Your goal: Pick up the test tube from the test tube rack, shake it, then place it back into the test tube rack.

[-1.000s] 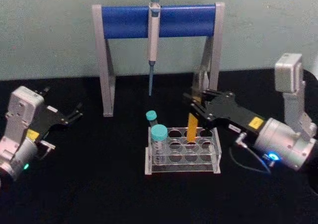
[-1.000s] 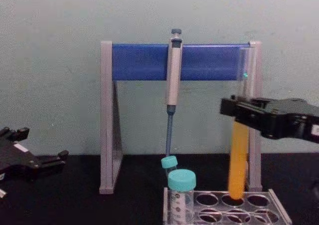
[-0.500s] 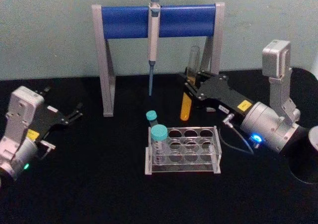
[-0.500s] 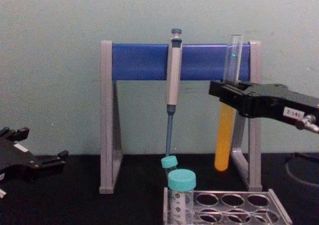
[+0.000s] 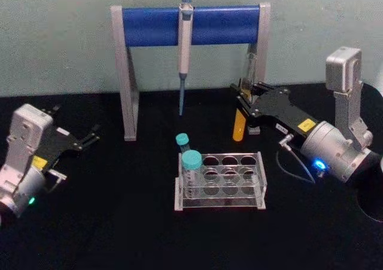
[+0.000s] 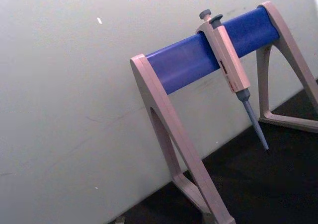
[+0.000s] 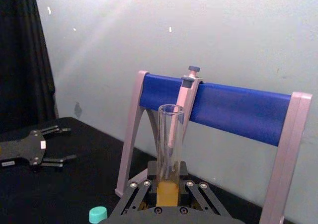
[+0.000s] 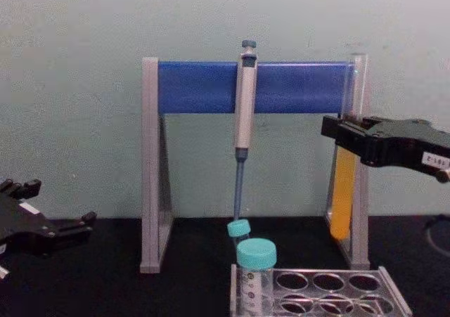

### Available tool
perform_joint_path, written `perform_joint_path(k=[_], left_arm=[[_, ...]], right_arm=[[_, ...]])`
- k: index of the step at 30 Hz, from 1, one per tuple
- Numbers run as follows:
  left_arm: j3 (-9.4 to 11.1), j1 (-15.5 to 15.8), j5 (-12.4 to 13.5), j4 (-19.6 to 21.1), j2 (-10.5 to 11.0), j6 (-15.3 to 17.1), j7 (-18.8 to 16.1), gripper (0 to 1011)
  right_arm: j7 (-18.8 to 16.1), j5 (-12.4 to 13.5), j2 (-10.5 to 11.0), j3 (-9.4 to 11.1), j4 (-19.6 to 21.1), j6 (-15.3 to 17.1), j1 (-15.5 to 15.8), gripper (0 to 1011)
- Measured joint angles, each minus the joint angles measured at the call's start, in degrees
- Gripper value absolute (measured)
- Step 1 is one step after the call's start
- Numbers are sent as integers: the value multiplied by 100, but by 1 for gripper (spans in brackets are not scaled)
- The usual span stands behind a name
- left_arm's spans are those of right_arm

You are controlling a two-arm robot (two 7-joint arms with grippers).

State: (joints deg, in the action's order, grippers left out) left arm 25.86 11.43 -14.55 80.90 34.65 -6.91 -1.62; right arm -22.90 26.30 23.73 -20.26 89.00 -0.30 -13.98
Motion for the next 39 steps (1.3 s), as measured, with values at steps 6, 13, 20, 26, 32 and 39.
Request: perform_joint_path(k=[6, 13, 20, 26, 32, 39], left_arm=[[0, 0, 0, 0, 0, 0, 0, 1001], [0, 0, 0, 0, 0, 0, 0, 1001], [0, 0, 0, 0, 0, 0, 0, 1001], [0, 0, 0, 0, 0, 0, 0, 1001], [0, 0, 0, 0, 0, 0, 0, 1001], [0, 0, 0, 0, 0, 0, 0, 1002]], right_arm=[[-5, -37, -22, 28, 18, 4, 17, 227], [27, -92, -19, 95, 74, 13, 72, 227], [95, -144, 91, 223, 225, 78, 224, 227], [111, -174, 265, 335, 483, 176, 464, 227], [-59, -103, 408, 340, 744, 260, 668, 227], [-330, 62, 427, 140, 809, 294, 652, 227]])
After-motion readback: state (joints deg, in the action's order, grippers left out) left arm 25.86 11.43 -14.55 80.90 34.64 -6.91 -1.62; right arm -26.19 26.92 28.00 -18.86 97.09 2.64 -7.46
